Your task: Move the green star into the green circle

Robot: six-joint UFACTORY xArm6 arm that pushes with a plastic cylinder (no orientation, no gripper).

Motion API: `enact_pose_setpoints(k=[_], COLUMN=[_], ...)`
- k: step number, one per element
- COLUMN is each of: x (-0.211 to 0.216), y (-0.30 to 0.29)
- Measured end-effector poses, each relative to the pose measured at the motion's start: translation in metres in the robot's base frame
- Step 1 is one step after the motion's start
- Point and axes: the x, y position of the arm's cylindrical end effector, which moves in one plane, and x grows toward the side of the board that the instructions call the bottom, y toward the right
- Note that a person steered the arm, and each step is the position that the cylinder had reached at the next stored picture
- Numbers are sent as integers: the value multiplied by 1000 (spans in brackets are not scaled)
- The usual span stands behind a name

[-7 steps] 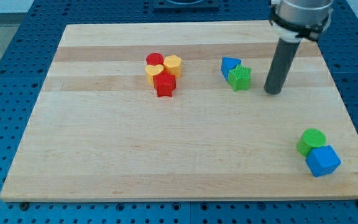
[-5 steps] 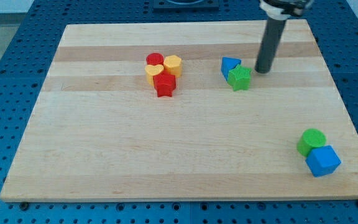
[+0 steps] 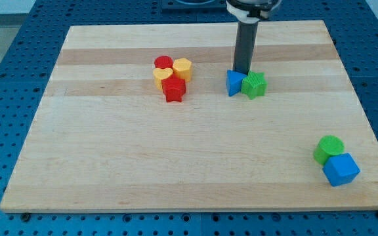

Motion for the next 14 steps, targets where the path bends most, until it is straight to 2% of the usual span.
enact_pose_setpoints(k=[5,8,10,14], x=[44,43,53,105], y=[35,91,97,97])
